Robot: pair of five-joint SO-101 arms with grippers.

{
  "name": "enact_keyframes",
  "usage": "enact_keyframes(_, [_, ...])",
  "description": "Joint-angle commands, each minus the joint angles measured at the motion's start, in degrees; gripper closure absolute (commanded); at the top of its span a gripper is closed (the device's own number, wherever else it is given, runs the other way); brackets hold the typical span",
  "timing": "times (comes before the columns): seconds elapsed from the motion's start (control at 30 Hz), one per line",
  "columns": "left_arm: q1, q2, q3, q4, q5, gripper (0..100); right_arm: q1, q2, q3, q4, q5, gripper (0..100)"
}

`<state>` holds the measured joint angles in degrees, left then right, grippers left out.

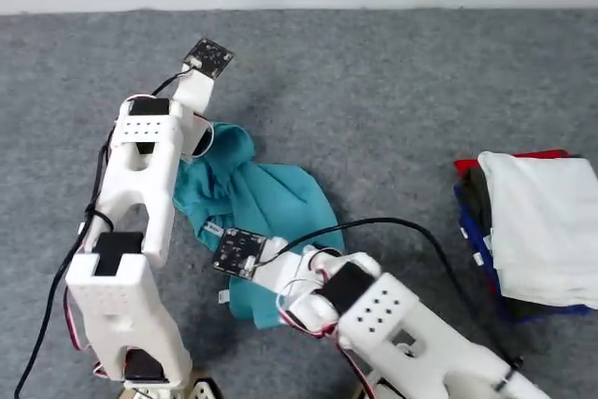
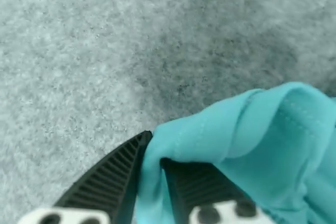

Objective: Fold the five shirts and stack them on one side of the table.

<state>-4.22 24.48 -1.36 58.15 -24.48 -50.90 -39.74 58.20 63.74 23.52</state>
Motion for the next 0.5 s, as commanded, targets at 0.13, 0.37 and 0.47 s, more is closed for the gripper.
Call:
enact_keyframes(0.13, [-0.35,-0.62,-0.57,-0.88,0.44,99,-11.12,18.59,-7.30,-4.79,0.53,69.2])
enact_keyframes(0.37, [-0.09,-0.62,-0.57,-0.79,0.44,99,-10.95,33.27,-17.58,-4.62,0.79,69.2])
enact_keyframes(0.47, [-0.44,-0.62,-0.57,-0.70,0.44,99,-10.95,36.88,-17.85,-4.97,0.97,69.8])
